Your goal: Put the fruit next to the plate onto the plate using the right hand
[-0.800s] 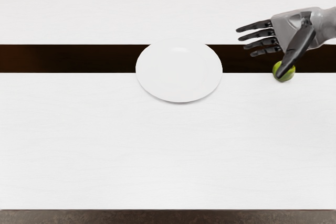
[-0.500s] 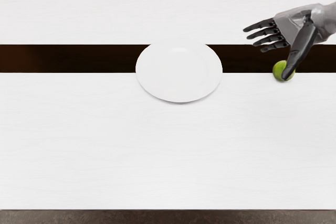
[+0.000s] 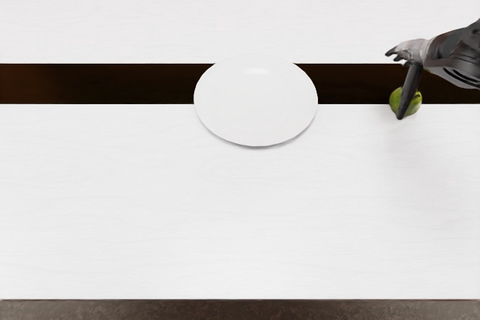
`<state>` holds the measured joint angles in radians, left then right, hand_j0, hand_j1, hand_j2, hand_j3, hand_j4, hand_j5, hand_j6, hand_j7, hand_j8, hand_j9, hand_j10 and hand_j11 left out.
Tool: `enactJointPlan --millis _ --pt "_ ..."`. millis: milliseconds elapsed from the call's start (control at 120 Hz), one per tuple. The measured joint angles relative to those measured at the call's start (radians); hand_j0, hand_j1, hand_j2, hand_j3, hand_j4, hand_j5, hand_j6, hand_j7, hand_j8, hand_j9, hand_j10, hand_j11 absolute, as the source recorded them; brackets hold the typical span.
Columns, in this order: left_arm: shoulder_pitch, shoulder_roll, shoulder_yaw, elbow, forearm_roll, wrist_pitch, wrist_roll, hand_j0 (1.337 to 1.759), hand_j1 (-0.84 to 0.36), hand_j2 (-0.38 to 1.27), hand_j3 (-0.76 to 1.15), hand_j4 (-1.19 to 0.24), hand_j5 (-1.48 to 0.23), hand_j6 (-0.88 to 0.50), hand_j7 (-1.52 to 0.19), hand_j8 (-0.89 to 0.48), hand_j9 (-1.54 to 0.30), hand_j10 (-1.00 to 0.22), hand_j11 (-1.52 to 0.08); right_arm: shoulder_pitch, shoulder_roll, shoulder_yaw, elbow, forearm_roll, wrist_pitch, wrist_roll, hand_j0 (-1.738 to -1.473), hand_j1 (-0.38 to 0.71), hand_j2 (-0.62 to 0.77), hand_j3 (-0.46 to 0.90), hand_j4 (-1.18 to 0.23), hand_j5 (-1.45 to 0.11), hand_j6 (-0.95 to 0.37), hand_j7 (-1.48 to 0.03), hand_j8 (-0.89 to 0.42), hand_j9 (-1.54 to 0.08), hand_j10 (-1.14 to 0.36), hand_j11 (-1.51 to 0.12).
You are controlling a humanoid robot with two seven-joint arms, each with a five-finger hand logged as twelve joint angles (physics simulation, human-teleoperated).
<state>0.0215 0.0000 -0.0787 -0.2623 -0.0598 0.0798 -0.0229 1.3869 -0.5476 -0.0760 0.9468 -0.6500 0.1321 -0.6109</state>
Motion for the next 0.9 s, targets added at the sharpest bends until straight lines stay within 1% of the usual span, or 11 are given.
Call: enactJointPlan --millis 92,183,250,542,900 --pt "0.000 0.000 0.000 0.000 0.000 0.000 0.000 1.658 0.35 0.00 0.00 0.00 0.00 0.00 0.00 0.00 0.00 0.00 0.00 -0.040 0.062 -0.001 -0.100 -0.009 -0.024 0.000 -1.658 -0.31 -0.01 0.00 -0.03 -0.04 -0.04 -0.04 -0.03 -0.04 -0.03 -0.04" --pt "0.000 0.000 0.000 0.000 0.000 0.000 0.000 1.658 0.35 0.00 0.00 0.00 0.00 0.00 0.00 0.00 0.00 0.00 0.00 -0.061 0.089 -0.002 -0.167 -0.011 -0.049 0.000 -1.658 -0.31 -0.01 0.00 -0.03 -0.04 -0.04 -0.04 -0.03 -0.04 -0.03 -0.04" --pt "0.000 0.000 0.000 0.000 0.000 0.000 0.000 1.658 0.35 0.00 0.00 0.00 0.00 0.00 0.00 0.00 0.00 0.00 0.00 -0.069 0.100 -0.003 -0.197 -0.012 -0.076 0.000 -1.658 -0.31 -0.01 0.00 -0.03 -0.04 -0.04 -0.04 -0.04 -0.04 -0.03 -0.04" --pt "0.000 0.000 0.000 0.000 0.000 0.000 0.000 1.658 0.35 0.00 0.00 0.00 0.00 0.00 0.00 0.00 0.00 0.00 0.00 -0.104 0.159 -0.004 -0.235 -0.013 -0.171 0.000 -1.658 -0.31 -0.01 0.00 -0.04 -0.05 -0.04 -0.05 -0.04 -0.05 -0.04 -0.05" --pt "0.000 0.000 -0.001 0.000 0.000 0.000 0.000 1.658 0.35 0.00 0.00 0.00 0.00 0.00 0.00 0.00 0.00 0.00 0.00 -0.131 0.195 -0.017 -0.280 -0.022 -0.224 0.000 -1.658 -0.20 -0.02 0.00 -0.13 -0.16 -0.13 -0.16 -0.13 -0.16 -0.13 -0.16"
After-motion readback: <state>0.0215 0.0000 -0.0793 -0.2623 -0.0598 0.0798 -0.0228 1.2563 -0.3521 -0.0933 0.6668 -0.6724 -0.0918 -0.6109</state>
